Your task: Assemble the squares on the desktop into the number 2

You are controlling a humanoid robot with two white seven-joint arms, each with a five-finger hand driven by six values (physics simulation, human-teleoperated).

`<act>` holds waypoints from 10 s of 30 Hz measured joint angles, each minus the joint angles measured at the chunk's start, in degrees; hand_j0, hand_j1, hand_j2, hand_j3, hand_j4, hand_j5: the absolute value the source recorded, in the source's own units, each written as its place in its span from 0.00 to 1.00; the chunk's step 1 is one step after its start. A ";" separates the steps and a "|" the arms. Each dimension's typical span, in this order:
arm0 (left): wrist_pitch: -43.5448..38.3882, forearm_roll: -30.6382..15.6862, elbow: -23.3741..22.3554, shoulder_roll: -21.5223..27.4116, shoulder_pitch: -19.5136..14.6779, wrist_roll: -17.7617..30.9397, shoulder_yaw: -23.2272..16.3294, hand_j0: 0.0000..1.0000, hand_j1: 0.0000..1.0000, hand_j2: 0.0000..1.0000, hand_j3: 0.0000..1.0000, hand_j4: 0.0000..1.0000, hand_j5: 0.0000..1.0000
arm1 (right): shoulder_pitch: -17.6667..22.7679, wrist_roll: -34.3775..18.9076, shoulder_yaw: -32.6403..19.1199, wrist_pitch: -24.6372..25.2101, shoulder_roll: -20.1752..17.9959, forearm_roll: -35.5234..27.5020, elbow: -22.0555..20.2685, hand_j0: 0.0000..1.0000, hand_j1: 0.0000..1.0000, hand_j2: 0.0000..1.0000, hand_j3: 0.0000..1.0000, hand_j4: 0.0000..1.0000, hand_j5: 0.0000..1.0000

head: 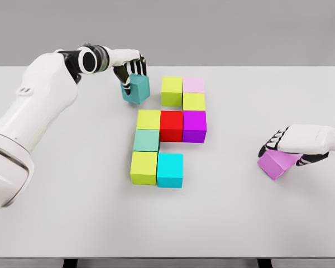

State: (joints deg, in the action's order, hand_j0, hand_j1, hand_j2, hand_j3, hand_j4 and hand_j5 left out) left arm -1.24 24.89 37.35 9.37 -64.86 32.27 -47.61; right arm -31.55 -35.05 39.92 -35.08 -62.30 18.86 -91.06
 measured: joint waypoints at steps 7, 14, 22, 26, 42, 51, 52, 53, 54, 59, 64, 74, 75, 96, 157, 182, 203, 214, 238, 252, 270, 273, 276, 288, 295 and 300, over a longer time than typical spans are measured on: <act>-7.82 -0.04 -0.40 -1.96 -0.09 -5.71 0.03 0.46 0.46 0.46 0.46 0.46 0.46 | -1.41 0.01 -0.29 -0.02 0.60 -0.28 -1.07 0.56 0.56 0.56 0.56 0.56 0.56; -10.79 -1.08 -0.48 -3.45 0.09 -6.14 0.05 0.47 0.47 0.47 0.47 0.47 0.47 | -2.46 0.01 -0.27 -0.05 3.46 -0.30 -1.80 0.56 0.56 0.56 0.56 0.56 0.56; -12.07 -1.30 -0.42 -4.74 0.44 -6.02 0.05 0.47 0.47 0.47 0.47 0.47 0.47 | -3.16 0.01 -0.24 -0.06 5.16 -0.33 -5.53 0.57 0.57 0.57 0.57 0.57 0.57; -12.16 -1.32 -0.45 -5.30 0.70 -6.15 0.06 0.49 0.49 0.49 0.49 0.49 0.49 | -3.69 0.00 -0.07 -0.05 6.14 -0.42 -8.00 0.57 0.57 0.57 0.57 0.57 0.57; -11.94 -1.26 -0.44 -5.49 0.88 -6.49 0.16 0.82 0.82 0.82 0.82 0.82 0.82 | -9.49 0.02 8.27 -0.08 12.25 -0.33 -9.51 0.60 0.60 0.60 0.60 0.60 0.60; -11.48 -1.62 -0.44 -5.39 0.97 -6.42 0.08 1.00 1.00 1.00 1.00 1.00 1.00 | -12.13 0.03 8.42 -0.06 11.82 -0.43 -9.49 1.00 1.00 1.00 1.00 1.00 1.00; -11.38 -1.78 -0.38 -5.33 0.97 -6.41 0.08 1.00 1.00 1.00 1.00 1.00 1.00 | -12.13 0.03 8.36 -0.06 11.56 -0.44 -9.49 1.00 1.00 1.00 1.00 1.00 1.00; -11.30 -1.90 -0.31 -5.26 1.05 -6.39 0.08 1.00 1.00 1.00 1.00 1.00 1.00 | -12.13 0.03 8.29 -0.06 11.22 -0.48 -9.48 1.00 1.00 1.00 1.00 1.00 1.00; -11.22 -2.00 -0.23 -5.15 1.05 -6.37 0.08 1.00 1.00 1.00 1.00 1.00 1.00 | -12.13 0.03 8.13 -0.06 10.79 -0.70 -9.42 1.00 1.00 1.00 1.00 1.00 1.00; -8.22 -4.02 0.15 -3.26 0.97 -6.11 0.08 1.00 1.00 1.00 1.00 1.00 1.00 | -10.99 0.02 5.04 -0.07 5.94 -3.32 -8.62 1.00 1.00 1.00 1.00 1.00 1.00; 0.17 -5.81 0.03 0.91 1.84 -5.64 0.01 1.00 1.00 1.00 1.00 1.00 1.00 | -7.03 0.02 3.80 -0.09 3.79 -3.50 -7.30 1.00 1.00 1.00 1.00 1.00 1.00; 15.17 -6.22 -0.53 5.94 3.34 -3.35 -2.77 1.00 1.00 1.00 1.00 1.00 1.00 | -3.60 0.03 3.78 -0.07 3.35 -0.99 -7.04 1.00 1.00 1.00 1.00 1.00 1.00; 16.24 -6.23 -0.56 6.28 3.43 -3.01 -2.87 1.00 1.00 1.00 1.00 1.00 1.00 | -3.43 0.03 3.78 -0.07 3.36 -0.91 -7.06 1.00 1.00 1.00 1.00 1.00 1.00; 24.67 -9.28 -0.31 8.80 4.39 -1.76 -3.16 1.00 1.00 1.00 1.00 1.00 1.00 | -1.67 0.03 3.87 -0.05 4.08 -0.14 -7.20 1.00 1.00 1.00 1.00 1.00 1.00; 22.82 -9.60 -10.78 7.27 3.51 -2.68 -3.12 1.00 1.00 1.00 1.00 1.00 1.00 | -0.53 0.03 4.89 -0.06 6.70 4.01 -8.26 1.00 1.00 1.00 1.00 1.00 1.00; 16.84 -4.01 -10.63 4.18 1.05 -2.68 -3.20 1.00 1.00 1.00 1.00 1.00 1.00 | -0.53 0.03 6.18 -0.05 8.19 3.68 -7.41 1.00 1.00 1.00 1.00 1.00 1.00; 19.34 -3.86 -9.96 3.62 1.14 -2.63 -3.61 1.00 1.00 1.00 1.00 1.00 1.00 | -1.76 0.03 6.00 -0.05 10.12 3.63 -3.63 1.00 1.00 1.00 1.00 1.00 1.00; 18.94 -3.73 -8.98 3.58 0.97 -2.53 -3.48 1.00 1.00 1.00 1.00 1.00 1.00 | -1.93 0.03 2.60 -0.06 6.78 -0.29 0.19 1.00 1.00 1.00 1.00 1.00 1.00; 28.03 -3.68 -6.81 7.44 2.02 -1.93 -3.51 1.00 1.00 1.00 1.00 1.00 1.00 | 2.20 0.04 9.83 -0.03 13.41 -49.37 11.73 1.00 1.00 1.00 1.00 1.00 1.00; 28.38 -3.61 -5.43 7.10 2.28 -1.93 -3.64 1.00 1.00 1.00 1.00 1.00 1.00 | 4.48 0.04 10.12 -0.02 14.61 -48.86 12.41 1.00 1.00 1.00 1.00 1.00 1.00; 28.25 -3.52 -5.12 6.75 2.20 -1.92 -3.78 1.00 1.00 1.00 1.00 1.00 1.00 | 6.86 0.05 10.64 -0.01 14.62 -48.30 6.85 1.00 1.00 1.00 1.00 1.00 1.00; 28.25 -3.52 -5.08 6.67 2.20 -1.92 -3.82 1.00 1.00 1.00 1.00 1.00 1.00 | 6.94 0.04 10.65 -0.01 14.62 -48.29 5.99 1.00 1.00 1.00 1.00 1.00 1.00; 28.25 -3.51 -4.79 6.64 2.20 -1.92 -3.87 1.00 1.00 1.00 1.00 1.00 1.00 | 6.59 0.04 10.60 -0.01 14.65 -48.29 5.48 1.00 1.00 1.00 1.00 1.00 1.00; 28.85 -3.90 -4.12 8.56 2.02 -2.00 -3.82 1.00 1.00 1.00 1.00 1.00 1.00 | -6.15 0.04 3.41 0.01 9.02 -34.38 6.28 1.00 1.00 1.00 1.00 1.00 1.00; 35.42 -7.42 -2.08 14.65 2.28 -2.02 -3.59 1.00 1.00 1.00 1.00 1.00 1.00 | -0.97 0.02 3.96 -0.08 0.75 -16.84 -3.77 1.00 1.00 1.00 1.00 1.00 1.00; 36.21 -8.07 2.27 19.84 4.66 -2.21 -3.69 1.00 1.00 1.00 1.00 1.00 1.00 | -0.53 0.03 5.75 -0.07 -0.21 -12.64 -7.89 1.00 1.00 1.00 1.00 1.00 1.00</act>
State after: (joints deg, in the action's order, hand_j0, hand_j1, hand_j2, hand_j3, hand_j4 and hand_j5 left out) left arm 34.97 16.82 39.62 29.21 -60.21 30.06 -51.30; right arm -32.08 -35.02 45.67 -35.15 -62.50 6.22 -98.95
